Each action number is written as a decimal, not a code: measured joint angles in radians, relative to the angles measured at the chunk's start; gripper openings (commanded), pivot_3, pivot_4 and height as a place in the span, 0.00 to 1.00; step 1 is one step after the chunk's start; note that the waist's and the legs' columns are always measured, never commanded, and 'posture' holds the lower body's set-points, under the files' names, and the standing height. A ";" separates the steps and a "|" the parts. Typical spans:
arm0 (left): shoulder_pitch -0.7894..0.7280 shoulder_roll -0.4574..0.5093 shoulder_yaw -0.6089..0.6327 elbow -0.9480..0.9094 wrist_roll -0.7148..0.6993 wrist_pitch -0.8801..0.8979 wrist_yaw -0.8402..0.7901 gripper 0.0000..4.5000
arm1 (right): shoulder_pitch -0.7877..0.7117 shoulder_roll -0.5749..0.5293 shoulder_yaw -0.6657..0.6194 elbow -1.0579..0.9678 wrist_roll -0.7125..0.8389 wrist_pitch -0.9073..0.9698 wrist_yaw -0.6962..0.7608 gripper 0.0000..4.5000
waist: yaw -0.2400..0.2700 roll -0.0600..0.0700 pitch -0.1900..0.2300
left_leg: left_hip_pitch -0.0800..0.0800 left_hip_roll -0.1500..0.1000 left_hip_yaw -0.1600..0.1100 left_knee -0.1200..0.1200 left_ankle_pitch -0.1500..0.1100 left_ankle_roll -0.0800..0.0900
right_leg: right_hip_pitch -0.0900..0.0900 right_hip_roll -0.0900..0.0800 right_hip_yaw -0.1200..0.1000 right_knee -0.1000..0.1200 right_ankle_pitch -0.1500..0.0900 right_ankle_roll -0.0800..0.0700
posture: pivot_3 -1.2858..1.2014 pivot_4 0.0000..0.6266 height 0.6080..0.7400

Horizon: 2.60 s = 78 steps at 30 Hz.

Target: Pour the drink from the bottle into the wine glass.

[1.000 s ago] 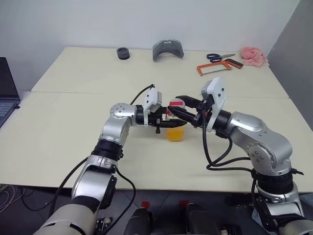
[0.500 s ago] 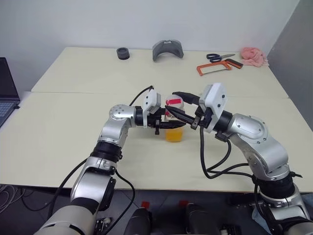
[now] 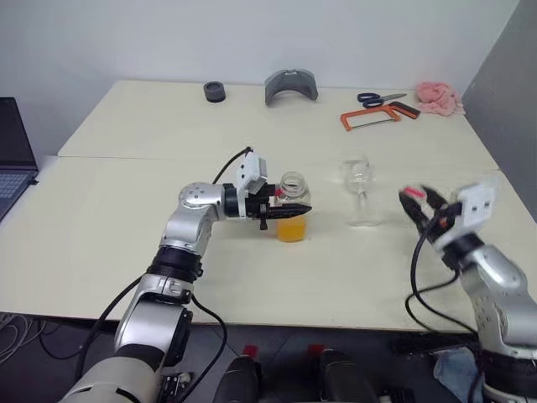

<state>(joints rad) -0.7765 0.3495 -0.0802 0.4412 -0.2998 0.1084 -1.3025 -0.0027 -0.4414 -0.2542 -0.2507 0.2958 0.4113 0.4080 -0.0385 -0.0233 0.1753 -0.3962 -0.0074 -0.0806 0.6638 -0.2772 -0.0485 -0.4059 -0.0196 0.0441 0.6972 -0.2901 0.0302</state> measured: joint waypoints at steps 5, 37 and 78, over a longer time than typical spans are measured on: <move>0.007 0.008 0.007 -0.039 -0.010 0.020 0.015 0.38 | 0.005 0.000 0.006 0.012 0.005 0.051 0.006 0.99 | -0.010 0.001 0.000 | 0.001 0.000 0.000 0.000 0.000 0.000 | 0.001 0.001 0.000 0.001 0.000 0.000 | 0.52 0.24 1.00; -0.037 0.137 0.315 0.367 0.106 -0.165 0.815 0.38 | -0.710 0.216 0.555 0.138 -0.009 0.198 0.137 1.00 | -0.008 0.000 0.000 | -0.002 0.000 -0.010 0.001 0.002 -0.004 | -0.002 -0.004 -0.004 0.000 0.000 0.000 | 0.52 0.24 1.00; 0.499 0.080 0.289 -0.145 0.098 0.004 0.903 0.99 | -0.509 0.136 0.520 -0.093 -0.023 0.317 0.178 1.00 | -0.017 0.000 -0.001 | -0.002 0.002 -0.010 0.000 0.000 -0.001 | -0.002 -0.005 -0.003 0.001 0.000 0.000 | 0.52 0.24 1.00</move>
<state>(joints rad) -0.2774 0.4297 0.2085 0.2966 -0.2017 0.1121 -0.3990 -0.5120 -0.3052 0.2656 -0.3432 0.2727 0.7286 0.5865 -0.0559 -0.0235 0.1746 -0.3978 -0.0055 -0.0907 0.6640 -0.2769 -0.0491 -0.4081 -0.0248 0.0410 0.6979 -0.2897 0.0302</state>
